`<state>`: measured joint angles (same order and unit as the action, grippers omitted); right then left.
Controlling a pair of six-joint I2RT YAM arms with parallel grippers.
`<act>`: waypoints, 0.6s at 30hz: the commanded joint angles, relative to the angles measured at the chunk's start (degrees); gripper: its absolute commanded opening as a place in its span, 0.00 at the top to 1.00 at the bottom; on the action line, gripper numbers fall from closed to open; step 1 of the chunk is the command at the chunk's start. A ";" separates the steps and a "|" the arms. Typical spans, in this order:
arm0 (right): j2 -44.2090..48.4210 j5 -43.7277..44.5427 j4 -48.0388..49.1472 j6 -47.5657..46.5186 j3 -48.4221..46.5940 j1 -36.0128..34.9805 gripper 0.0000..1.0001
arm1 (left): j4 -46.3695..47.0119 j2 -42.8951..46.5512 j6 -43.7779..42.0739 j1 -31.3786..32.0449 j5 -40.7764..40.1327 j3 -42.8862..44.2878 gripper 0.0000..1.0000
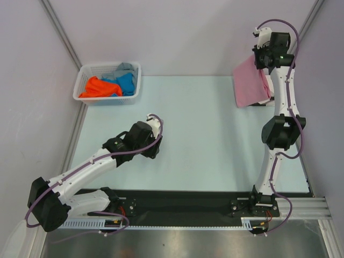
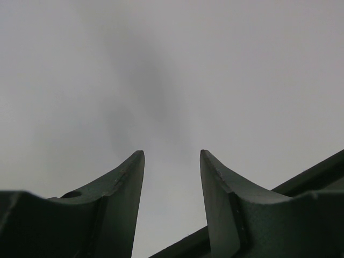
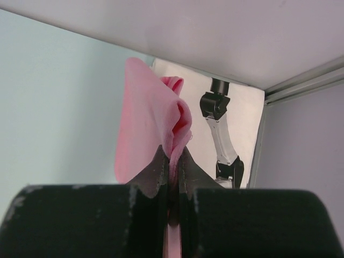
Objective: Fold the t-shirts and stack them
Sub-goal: Neatly place the folded tshirt to the corner
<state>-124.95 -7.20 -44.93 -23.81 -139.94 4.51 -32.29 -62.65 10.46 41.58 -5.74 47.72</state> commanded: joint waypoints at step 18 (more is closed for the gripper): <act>-5.13 -3.26 5.99 1.66 -6.66 2.34 1.00 | -0.23 -0.45 0.18 -0.89 0.90 0.88 0.49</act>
<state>-130.04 -9.58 -43.44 -22.68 -142.82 6.31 -32.36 -62.92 10.50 41.15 -5.61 47.72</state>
